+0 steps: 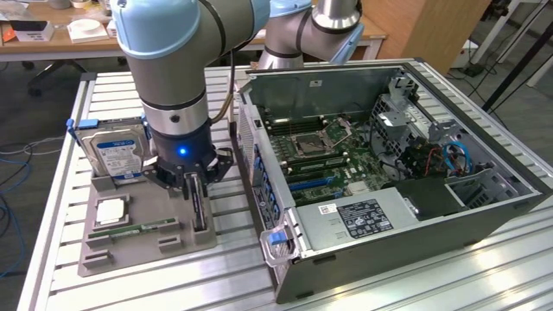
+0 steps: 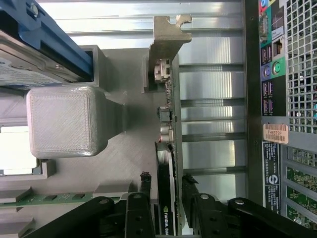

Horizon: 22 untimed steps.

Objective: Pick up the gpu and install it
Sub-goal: 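Pick up the gpu and move the gpu toward the slot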

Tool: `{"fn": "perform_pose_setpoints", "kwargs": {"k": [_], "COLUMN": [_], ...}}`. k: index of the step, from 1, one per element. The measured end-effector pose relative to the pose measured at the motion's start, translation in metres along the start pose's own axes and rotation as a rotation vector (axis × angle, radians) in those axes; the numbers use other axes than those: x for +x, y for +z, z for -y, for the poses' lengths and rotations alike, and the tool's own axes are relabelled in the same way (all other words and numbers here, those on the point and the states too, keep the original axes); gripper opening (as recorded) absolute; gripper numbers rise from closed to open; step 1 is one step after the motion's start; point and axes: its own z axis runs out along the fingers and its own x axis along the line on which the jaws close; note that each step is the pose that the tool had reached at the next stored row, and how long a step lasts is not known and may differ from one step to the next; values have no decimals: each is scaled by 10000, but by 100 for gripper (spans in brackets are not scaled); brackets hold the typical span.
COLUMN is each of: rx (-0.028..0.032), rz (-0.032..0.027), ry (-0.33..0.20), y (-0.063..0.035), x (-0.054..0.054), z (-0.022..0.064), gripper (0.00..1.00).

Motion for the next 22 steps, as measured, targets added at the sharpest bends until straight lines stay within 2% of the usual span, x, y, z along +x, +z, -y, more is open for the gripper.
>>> {"fn": "perform_pose_setpoints", "kwargs": {"k": [2,3,22], "rx": [0,0,1], "rz": [0,0,0], "ry": [0,0,0], "y": [0,0,0], "x": [0,0,0], "z": [0,0,0], "gripper": [37,30,26]}}
